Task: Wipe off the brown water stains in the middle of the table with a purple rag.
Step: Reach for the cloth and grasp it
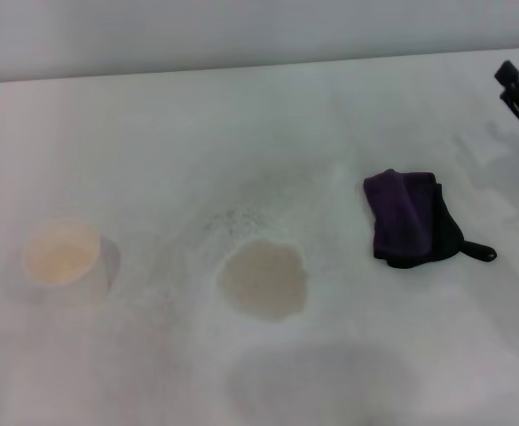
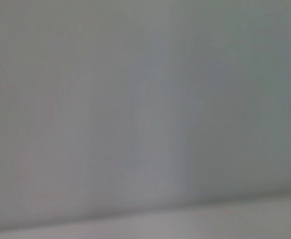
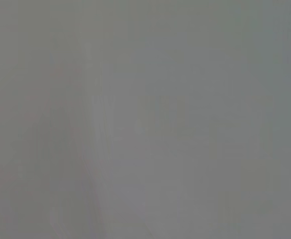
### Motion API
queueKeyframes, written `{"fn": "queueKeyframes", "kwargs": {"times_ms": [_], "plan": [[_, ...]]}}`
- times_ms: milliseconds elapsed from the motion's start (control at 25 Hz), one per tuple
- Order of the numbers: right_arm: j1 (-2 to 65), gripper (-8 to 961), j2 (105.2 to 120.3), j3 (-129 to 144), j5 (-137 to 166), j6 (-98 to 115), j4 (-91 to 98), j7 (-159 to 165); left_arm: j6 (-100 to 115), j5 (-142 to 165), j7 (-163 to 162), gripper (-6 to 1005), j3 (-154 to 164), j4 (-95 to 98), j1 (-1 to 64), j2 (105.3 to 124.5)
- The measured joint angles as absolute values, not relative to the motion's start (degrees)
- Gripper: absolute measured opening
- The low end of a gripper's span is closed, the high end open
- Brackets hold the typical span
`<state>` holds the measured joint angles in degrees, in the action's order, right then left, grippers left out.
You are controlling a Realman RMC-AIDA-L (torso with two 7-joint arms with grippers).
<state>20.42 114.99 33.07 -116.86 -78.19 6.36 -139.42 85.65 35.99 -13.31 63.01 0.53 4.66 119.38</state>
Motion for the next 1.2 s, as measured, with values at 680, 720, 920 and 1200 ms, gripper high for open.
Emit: {"fn": "queueKeyframes", "kwargs": {"times_ms": [680, 720, 920, 1200], "plan": [[27.9, 646, 109.02, 50.9, -84.6, -64.0, 39.6, -61.2, 87.7, 16.2, -15.6, 894, 63.0, 4.4, 9.2, 118.52], [29.0, 646, 108.54, 51.5, -78.8, -65.5, 42.9, -55.3, 87.7, 16.2, -15.6, 894, 63.0, 5.0, 9.2, 118.52], [33.6, 646, 109.19, 52.1, -54.1, -74.9, 57.5, -36.3, 87.5, 16.1, -15.8, 894, 63.0, 5.8, 10.2, 118.09], [40.1, 647, 115.08, 57.2, -22.9, -83.5, 70.4, -20.8, 87.4, 16.1, -15.7, 895, 63.0, 6.3, 10.8, 117.93]]}}
